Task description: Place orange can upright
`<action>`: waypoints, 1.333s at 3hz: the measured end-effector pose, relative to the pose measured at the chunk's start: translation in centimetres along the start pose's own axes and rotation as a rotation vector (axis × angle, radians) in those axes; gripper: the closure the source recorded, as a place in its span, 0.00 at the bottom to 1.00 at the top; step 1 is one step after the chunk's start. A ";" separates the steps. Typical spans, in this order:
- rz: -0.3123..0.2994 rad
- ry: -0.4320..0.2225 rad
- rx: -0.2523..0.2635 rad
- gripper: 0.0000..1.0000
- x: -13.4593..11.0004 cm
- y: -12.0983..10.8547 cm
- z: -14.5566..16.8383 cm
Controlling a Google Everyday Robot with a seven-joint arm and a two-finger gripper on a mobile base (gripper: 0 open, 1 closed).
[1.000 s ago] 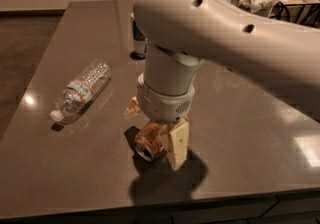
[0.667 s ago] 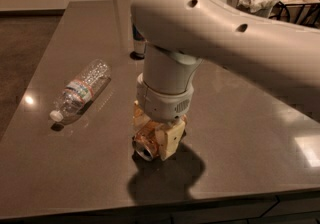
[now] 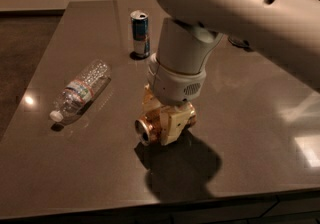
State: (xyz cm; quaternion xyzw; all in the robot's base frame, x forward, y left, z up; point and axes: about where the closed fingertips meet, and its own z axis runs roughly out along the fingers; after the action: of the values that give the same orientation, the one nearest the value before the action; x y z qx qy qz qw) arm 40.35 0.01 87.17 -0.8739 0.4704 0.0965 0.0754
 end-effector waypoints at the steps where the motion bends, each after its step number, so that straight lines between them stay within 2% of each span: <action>1: 0.139 -0.132 0.068 1.00 0.8 -0.8 -3.0; 2: 0.282 -0.318 0.130 1.00 1.2 -1.3 -4.9; 3: 0.400 -0.494 0.196 1.00 1.6 -1.6 -6.1; 4: 0.487 -0.642 0.291 1.00 2.1 -1.7 -7.2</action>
Offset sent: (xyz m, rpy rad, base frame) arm 0.0378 -0.0266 0.0769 0.5772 0.2695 -0.4971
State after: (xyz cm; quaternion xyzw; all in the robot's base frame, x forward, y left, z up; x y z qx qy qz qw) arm 43.60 -2.38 93.75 -0.6432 0.6245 0.3111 0.3155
